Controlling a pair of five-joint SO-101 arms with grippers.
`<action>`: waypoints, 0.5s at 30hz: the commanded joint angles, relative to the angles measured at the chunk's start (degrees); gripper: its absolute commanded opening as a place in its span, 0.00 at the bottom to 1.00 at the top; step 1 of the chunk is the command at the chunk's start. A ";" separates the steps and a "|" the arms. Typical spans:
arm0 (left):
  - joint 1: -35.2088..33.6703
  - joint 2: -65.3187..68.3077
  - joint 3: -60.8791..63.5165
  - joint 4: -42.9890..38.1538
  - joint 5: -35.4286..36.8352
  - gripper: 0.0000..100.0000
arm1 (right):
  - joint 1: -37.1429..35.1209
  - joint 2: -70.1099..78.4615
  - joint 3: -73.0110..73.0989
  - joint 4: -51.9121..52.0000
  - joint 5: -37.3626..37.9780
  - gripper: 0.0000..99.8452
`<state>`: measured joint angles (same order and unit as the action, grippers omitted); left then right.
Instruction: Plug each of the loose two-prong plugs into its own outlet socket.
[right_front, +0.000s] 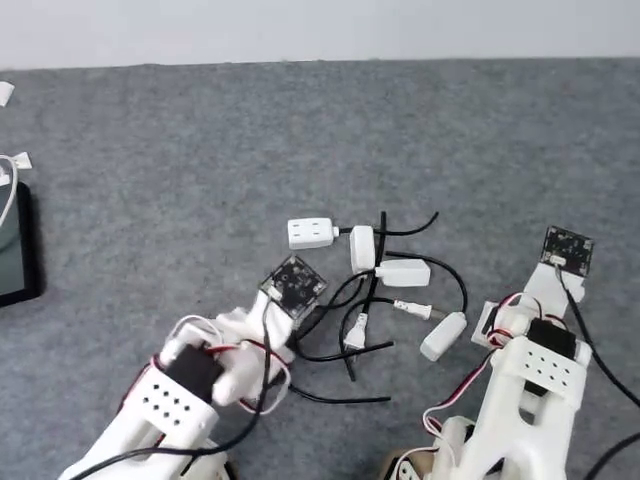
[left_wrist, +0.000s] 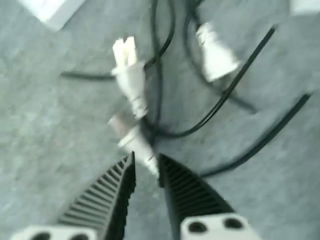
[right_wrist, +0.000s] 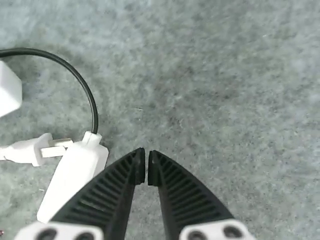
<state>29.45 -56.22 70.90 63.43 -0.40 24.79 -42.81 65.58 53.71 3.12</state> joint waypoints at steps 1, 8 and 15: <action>2.29 -0.09 -2.77 -2.81 8.97 0.15 | 0.57 -1.63 -0.26 -1.10 -0.62 0.02; 1.76 -0.09 1.71 -3.16 9.23 0.17 | 0.40 -1.63 -0.26 -1.19 -0.70 0.02; -0.53 11.34 0.75 -8.00 9.23 0.18 | 0.40 -1.63 -0.26 -0.75 -0.62 0.02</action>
<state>29.54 -53.05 73.27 60.00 8.22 24.79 -42.81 65.67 53.54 3.12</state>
